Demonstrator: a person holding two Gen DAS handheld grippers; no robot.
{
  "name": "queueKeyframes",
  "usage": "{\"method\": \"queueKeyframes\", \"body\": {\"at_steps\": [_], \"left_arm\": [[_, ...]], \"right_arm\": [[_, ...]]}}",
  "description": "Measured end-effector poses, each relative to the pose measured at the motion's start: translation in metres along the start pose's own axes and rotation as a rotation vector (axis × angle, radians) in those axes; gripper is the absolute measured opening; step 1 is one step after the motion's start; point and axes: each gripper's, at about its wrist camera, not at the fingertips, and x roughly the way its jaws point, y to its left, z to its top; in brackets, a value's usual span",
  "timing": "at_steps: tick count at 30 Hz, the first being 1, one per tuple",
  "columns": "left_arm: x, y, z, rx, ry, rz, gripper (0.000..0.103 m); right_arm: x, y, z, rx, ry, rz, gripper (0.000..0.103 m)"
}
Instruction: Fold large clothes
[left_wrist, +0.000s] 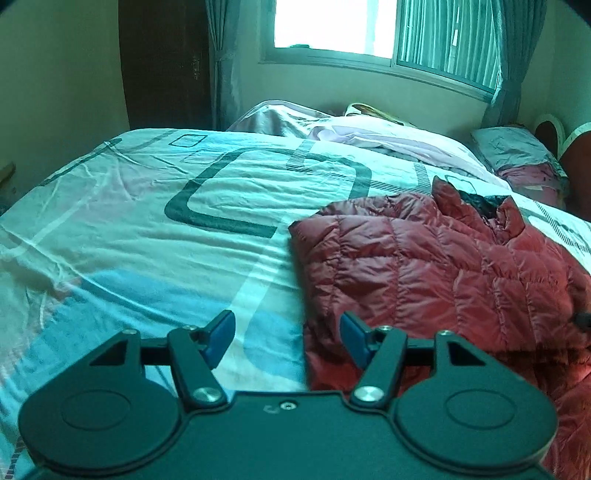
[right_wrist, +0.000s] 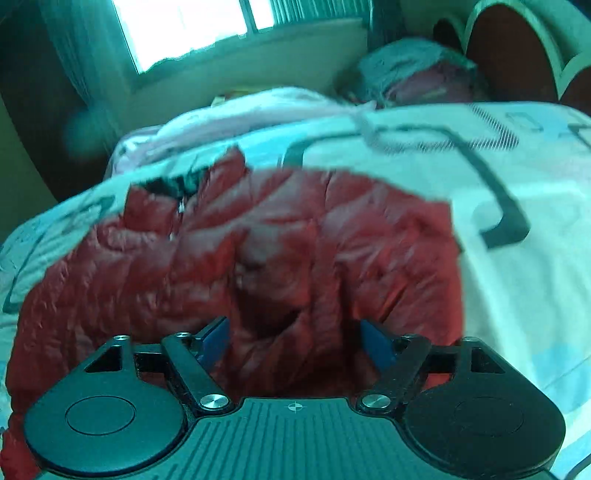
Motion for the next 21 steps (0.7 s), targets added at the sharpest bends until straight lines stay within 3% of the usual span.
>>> {"method": "queueKeyframes", "body": {"at_steps": [1,3,6,10,14,17,19,21], "left_arm": [[0.001,-0.001,0.001,-0.003,0.001,-0.003,0.062],[0.005,-0.005,0.006,-0.007,-0.002,-0.015,0.062],[0.014,-0.017,0.013,0.018,-0.01,-0.025,0.061],[0.025,-0.032,0.018,0.03,-0.003,-0.053,0.061],[0.036,-0.049,0.02,0.06,-0.004,-0.078,0.061],[0.057,-0.062,0.018,0.092,0.039,-0.072,0.061],[0.075,-0.063,0.013,0.087,0.085,-0.073,0.061],[0.077,-0.062,0.011,0.082,0.085,-0.068,0.062]], "right_arm": [[0.0,0.001,-0.002,-0.002,-0.002,0.006,0.038],[-0.003,0.003,-0.004,-0.016,-0.004,0.024,0.022],[-0.011,0.006,-0.005,-0.044,-0.041,0.015,0.019],[-0.032,0.0,0.0,-0.065,-0.132,-0.027,0.019],[-0.039,-0.014,-0.002,-0.051,-0.138,-0.062,0.019],[-0.023,-0.03,-0.006,-0.006,-0.045,-0.076,0.019],[-0.017,-0.038,-0.009,0.009,-0.032,-0.081,0.02],[-0.025,-0.036,-0.006,0.008,-0.079,-0.142,0.032]]}}
